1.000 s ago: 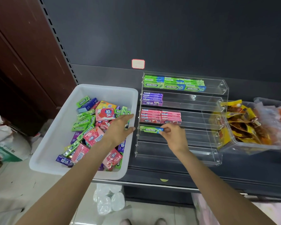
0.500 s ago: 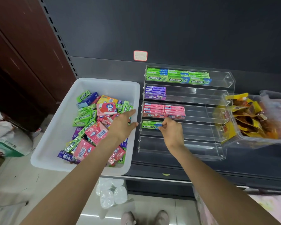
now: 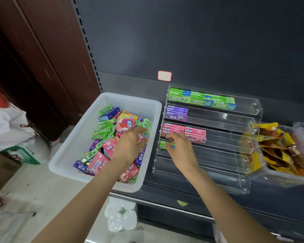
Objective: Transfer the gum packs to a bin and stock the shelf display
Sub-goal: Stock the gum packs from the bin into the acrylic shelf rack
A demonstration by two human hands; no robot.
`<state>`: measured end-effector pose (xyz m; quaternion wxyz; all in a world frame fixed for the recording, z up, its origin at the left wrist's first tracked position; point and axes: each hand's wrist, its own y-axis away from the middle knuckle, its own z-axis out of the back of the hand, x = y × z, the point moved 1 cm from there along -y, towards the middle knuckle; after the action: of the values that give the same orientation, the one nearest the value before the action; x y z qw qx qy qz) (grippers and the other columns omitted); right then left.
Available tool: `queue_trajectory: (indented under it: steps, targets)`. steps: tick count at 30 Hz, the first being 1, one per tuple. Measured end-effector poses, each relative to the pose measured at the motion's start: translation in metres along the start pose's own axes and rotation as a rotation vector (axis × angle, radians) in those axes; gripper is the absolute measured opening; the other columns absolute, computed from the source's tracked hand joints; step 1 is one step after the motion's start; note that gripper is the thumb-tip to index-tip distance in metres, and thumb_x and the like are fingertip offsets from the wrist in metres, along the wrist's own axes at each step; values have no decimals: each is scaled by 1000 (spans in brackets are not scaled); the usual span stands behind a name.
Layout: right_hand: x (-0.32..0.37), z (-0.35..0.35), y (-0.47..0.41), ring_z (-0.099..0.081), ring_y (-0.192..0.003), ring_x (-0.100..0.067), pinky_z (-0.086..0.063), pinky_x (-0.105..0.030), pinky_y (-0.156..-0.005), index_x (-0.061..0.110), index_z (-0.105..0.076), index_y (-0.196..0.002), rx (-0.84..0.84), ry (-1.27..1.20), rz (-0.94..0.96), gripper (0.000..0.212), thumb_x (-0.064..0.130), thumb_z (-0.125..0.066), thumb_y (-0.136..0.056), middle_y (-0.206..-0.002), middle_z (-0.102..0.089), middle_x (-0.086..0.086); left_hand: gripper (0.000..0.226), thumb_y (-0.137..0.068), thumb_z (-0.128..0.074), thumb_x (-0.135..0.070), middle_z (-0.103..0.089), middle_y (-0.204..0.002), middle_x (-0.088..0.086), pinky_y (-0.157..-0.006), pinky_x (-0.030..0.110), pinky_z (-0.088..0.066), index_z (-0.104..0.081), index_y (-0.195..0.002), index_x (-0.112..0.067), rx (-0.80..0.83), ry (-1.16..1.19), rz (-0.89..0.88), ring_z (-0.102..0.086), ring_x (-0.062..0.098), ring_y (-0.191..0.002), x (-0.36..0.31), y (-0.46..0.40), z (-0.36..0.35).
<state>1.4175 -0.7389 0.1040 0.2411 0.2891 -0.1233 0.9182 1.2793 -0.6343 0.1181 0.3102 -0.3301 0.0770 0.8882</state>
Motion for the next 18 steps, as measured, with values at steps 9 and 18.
queue_trajectory:
  steps: [9, 18]
  targets:
    - [103, -61, -35, -58, -98, -16, -48, -32, -89, 12, -63, -114, 59, -115, 175, 23, 17, -56, -92, -109, -60, -2, 17, -89, -58, -15, -66, -106, 7, -79, 29, -46, -66, -105, -13, -191, -29, 92, -61, 22, -88, 101, -17, 101]
    - [158, -148, -83, -49, -121, -25, -40, -37, -104, 10, -51, -133, 142, 89, -4, 39, 16, -53, -94, -130, -54, -12, 45, -91, -56, -17, -54, -129, 14, -95, 28, -39, -48, -135, -9, 143, -113, 45, -54, 29, -116, 196, -64, 152]
